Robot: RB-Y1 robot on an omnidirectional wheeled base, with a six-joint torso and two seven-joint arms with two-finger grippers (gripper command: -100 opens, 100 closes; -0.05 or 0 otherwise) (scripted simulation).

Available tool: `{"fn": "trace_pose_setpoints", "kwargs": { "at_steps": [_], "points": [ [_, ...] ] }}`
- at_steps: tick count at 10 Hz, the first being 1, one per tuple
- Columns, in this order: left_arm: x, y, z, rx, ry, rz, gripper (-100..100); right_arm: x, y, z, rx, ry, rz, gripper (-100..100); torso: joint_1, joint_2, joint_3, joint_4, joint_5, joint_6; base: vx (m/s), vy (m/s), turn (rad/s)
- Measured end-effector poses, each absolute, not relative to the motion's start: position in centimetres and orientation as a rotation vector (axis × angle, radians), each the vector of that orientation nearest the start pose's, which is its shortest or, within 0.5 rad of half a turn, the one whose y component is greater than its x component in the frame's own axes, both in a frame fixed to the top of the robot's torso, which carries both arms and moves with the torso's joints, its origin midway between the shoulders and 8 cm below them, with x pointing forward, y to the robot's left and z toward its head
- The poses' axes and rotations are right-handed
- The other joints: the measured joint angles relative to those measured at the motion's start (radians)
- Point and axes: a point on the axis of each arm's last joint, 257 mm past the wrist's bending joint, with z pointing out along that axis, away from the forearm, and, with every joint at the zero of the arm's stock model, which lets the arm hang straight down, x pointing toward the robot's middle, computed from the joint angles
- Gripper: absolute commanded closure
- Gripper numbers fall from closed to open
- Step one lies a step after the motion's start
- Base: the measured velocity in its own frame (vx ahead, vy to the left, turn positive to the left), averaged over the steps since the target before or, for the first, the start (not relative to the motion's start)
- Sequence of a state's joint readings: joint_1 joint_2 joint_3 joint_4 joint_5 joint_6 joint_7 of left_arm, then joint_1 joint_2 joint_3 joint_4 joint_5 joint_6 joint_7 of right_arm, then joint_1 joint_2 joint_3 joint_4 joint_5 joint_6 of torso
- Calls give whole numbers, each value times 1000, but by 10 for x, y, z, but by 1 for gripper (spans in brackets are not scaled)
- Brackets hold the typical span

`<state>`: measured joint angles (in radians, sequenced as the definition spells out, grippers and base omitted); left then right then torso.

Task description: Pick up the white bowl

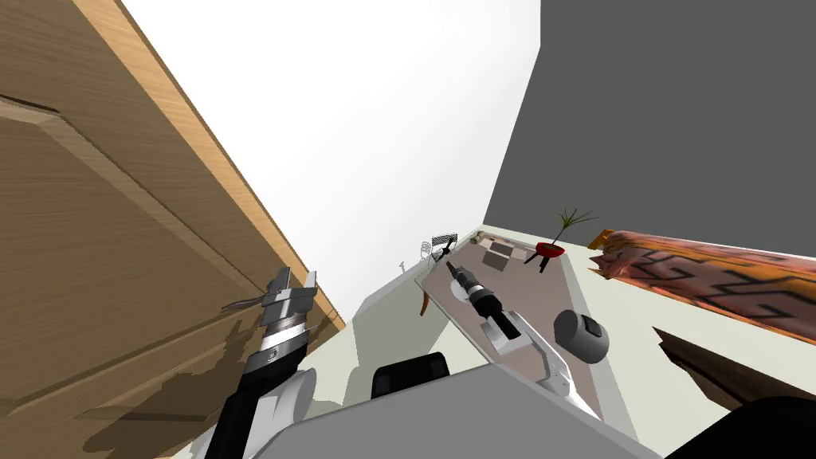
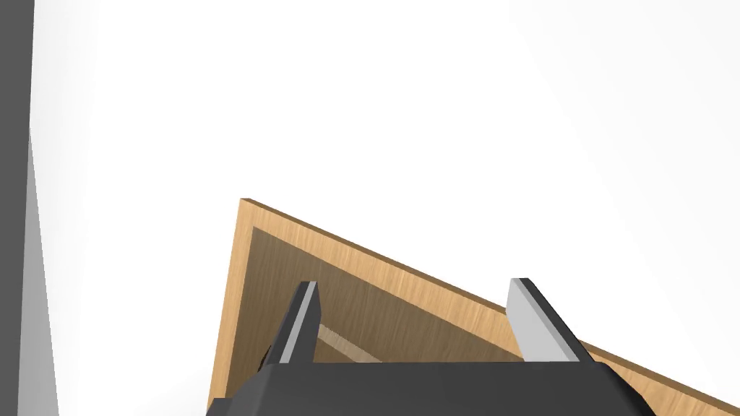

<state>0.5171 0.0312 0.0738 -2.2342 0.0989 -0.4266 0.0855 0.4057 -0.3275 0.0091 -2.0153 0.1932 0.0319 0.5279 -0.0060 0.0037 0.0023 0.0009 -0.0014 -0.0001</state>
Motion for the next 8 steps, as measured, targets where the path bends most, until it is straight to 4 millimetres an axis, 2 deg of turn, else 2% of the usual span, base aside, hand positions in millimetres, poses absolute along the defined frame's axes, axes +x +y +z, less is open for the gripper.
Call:
{"fn": "trace_pose_setpoints", "kwargs": {
  "at_steps": [4,8],
  "points": [
    [355,321,-14,-833,630,-1328,0,434,-328,-233,349,1667,256,-100,1,-3,-2,-1,0,0,-40,-28,149],
    [355,321,-14,-833,630,-1328,0,425,-343,-280,285,1810,107,-100,1,-4,-2,-1,0,0,-31,-24,166]
  ]
}}
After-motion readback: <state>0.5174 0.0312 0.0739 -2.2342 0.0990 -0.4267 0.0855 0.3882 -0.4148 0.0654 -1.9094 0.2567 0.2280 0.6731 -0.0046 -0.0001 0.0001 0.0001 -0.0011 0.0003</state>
